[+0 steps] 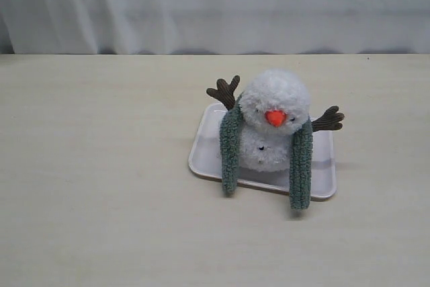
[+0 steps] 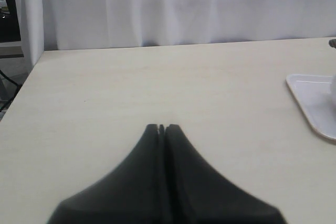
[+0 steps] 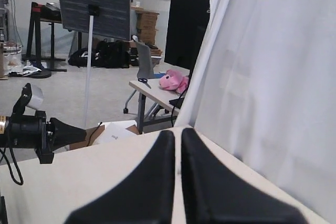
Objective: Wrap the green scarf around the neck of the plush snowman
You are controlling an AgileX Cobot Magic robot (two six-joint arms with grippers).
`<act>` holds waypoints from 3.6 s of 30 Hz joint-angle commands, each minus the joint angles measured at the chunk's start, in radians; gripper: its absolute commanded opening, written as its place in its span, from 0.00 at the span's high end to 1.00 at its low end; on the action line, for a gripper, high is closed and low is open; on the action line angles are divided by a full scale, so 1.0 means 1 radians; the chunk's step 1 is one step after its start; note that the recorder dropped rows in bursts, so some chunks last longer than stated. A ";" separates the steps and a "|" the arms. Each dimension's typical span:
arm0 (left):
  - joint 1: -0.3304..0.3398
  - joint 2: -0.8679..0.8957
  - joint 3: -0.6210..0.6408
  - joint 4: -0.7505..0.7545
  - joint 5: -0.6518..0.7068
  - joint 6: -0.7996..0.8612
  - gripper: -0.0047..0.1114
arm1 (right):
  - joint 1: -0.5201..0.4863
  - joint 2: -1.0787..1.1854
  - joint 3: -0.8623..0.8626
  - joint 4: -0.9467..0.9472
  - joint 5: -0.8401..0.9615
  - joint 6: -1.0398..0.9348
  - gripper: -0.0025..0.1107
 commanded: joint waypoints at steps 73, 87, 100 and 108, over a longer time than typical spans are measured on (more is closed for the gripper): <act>0.002 -0.002 0.004 0.001 -0.009 0.000 0.96 | -0.005 -0.326 0.032 -0.639 -0.005 -0.001 0.94; 0.002 -0.002 0.004 0.001 -0.009 0.000 0.96 | -0.005 -0.326 0.034 -1.269 -0.005 -0.001 0.94; 0.002 -0.002 0.004 0.001 -0.009 0.000 0.96 | -0.110 -0.326 0.034 -1.248 -0.005 -0.001 0.94; 0.002 -0.002 0.004 0.001 -0.009 0.000 0.96 | -0.126 -0.326 0.034 -1.241 -0.005 -0.001 0.94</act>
